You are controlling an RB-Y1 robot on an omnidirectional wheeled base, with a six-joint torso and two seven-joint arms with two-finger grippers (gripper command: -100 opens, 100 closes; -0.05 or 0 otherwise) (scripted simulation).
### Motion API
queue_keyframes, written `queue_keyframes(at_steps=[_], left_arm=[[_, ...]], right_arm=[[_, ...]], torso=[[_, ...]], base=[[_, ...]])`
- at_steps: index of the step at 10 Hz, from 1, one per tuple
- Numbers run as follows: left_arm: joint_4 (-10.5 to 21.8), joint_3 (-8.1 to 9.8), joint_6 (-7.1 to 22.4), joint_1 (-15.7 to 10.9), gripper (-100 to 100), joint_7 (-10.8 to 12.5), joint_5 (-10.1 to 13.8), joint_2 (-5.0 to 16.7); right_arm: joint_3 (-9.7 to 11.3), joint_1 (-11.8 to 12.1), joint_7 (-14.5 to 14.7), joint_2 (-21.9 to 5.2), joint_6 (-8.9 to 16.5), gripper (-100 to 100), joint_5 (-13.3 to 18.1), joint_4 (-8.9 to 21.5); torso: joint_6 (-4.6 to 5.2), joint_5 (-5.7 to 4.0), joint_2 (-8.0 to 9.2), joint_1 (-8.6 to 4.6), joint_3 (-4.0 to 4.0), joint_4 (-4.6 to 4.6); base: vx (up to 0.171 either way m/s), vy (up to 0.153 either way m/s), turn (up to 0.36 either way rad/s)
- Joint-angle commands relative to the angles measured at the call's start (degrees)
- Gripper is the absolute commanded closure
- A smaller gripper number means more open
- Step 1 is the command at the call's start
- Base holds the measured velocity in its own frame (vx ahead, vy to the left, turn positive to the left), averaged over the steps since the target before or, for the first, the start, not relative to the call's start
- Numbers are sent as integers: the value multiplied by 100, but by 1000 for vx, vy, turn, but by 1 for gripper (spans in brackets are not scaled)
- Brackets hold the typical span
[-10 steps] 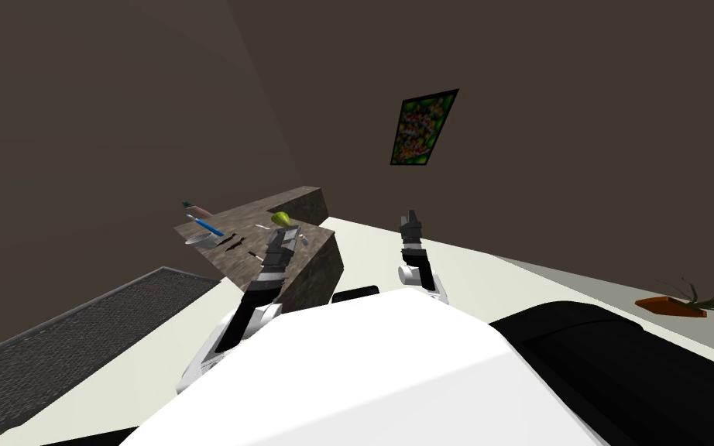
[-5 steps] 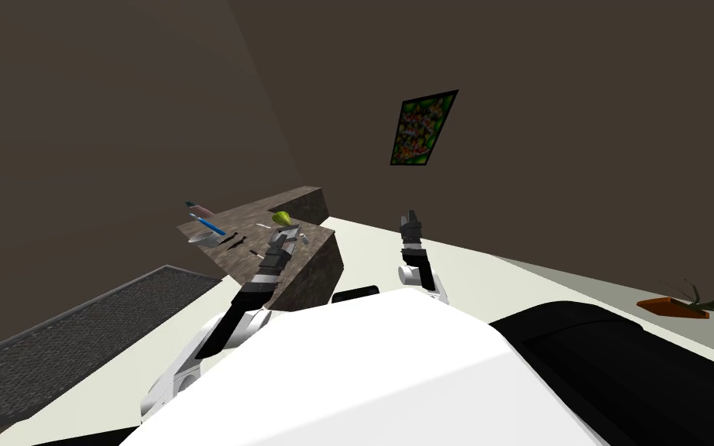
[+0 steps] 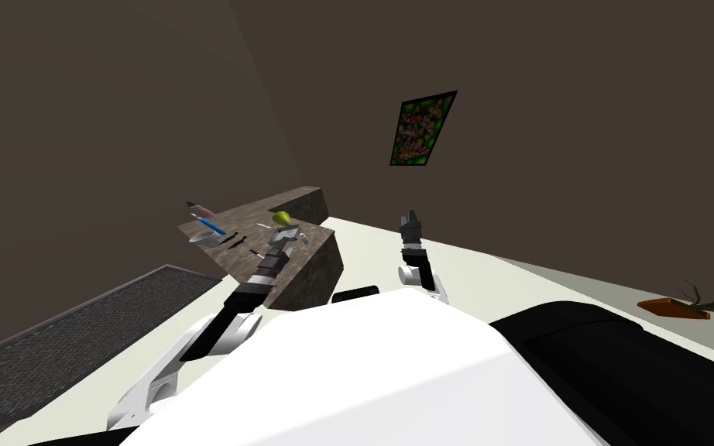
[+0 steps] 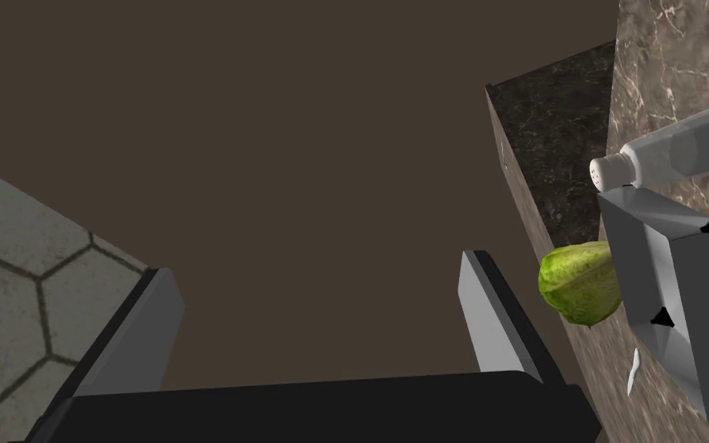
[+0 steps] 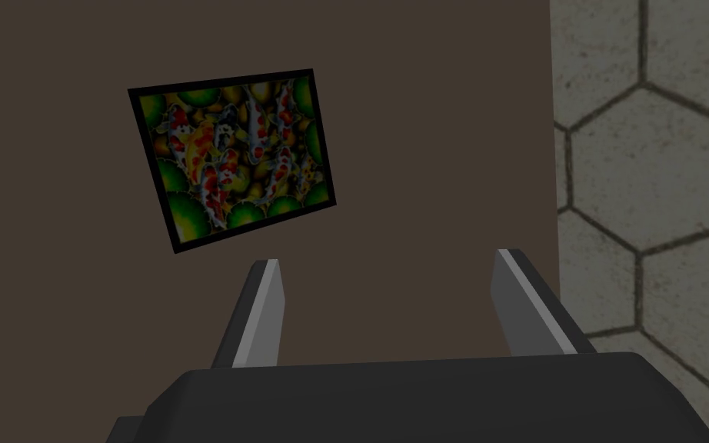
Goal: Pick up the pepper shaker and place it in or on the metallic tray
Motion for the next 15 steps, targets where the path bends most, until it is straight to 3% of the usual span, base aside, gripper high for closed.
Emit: queue_keyframes(at_steps=[1,2,3,6,7,8,15], left_arm=[[-23,48,207,87,-100,26,88,286],[-23,48,207,87,-100,26,88,345],[-30,82,380,164,-100,41,170,565],[-28,110,556,240,-100,50,256,921],[-18,130,733,314,-100,51,345,1152],[-18,130,733,314,-100,51,345,1215],[111,134,1450,583,-100,-22,740,2321]], right_arm=[[0,0,0,0,0,0,0,0],[0,0,0,0,0,0,0,0],[0,0,0,0,0,0,0,0],[0,0,0,0,0,0,0,0],[0,0,0,0,0,0,0,0],[0,0,0,0,0,0,0,0],[0,0,0,0,0,0,0,0]], torso=[[0,0,0,0,0,0],[0,0,-1,-1,-1,0],[0,0,-2,-2,-1,0],[0,-1,-6,-4,-3,-1],[0,-1,-6,-4,-3,-1],[0,-1,-8,-5,-5,-2],[0,-1,-15,-7,-9,-4]], base=[[4,-14,-3],[5,-13,0],[7,-18,-6],[13,-19,-6],[21,-21,-18],[20,-19,-6],[36,-28,-24]])
